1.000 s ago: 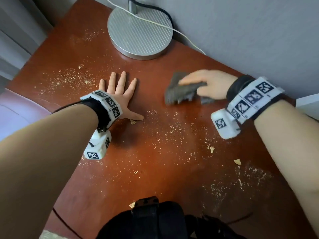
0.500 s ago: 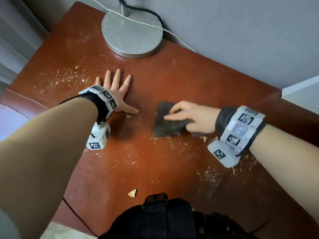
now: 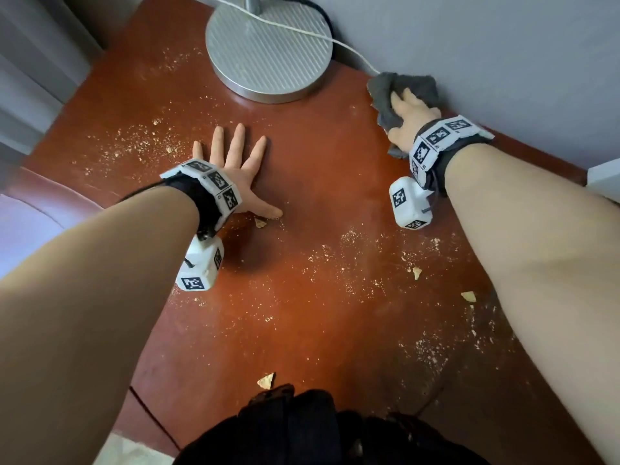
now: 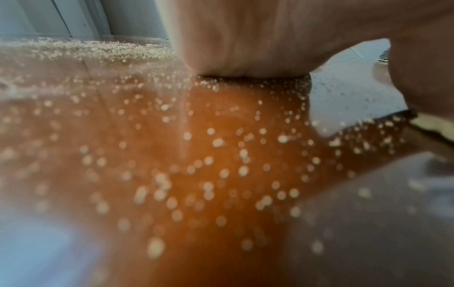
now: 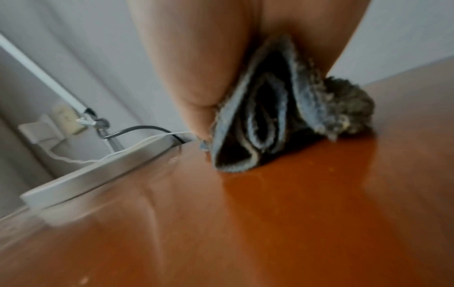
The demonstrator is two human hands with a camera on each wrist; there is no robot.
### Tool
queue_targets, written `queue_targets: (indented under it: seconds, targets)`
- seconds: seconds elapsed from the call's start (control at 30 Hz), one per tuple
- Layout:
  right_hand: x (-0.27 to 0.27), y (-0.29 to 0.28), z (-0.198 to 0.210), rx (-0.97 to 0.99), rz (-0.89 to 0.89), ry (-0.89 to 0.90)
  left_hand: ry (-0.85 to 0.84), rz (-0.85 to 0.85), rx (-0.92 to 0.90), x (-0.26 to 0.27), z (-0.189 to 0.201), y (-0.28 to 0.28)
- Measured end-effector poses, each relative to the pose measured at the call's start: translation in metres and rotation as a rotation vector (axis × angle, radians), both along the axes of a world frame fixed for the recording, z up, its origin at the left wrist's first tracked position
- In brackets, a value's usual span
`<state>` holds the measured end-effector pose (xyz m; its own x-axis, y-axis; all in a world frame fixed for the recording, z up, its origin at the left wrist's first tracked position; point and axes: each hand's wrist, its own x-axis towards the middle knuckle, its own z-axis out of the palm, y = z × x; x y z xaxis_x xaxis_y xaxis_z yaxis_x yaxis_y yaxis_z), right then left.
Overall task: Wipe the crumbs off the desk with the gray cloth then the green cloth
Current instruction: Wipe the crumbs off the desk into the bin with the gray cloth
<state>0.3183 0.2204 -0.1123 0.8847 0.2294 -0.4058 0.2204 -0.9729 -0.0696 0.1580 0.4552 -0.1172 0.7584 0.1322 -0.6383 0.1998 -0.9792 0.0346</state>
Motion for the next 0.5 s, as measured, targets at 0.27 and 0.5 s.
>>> queue_targets:
  seconds: [0.27,0.5]
  targets:
    - [-0.093,-0.009,0.021,0.048,0.693,0.344,0.014,0.001,0.009,0.000,0.004,-0.002]
    - [-0.051,-0.045,0.069,0.345,0.280,0.136,0.016,0.009,0.013,0.000,0.003,-0.003]
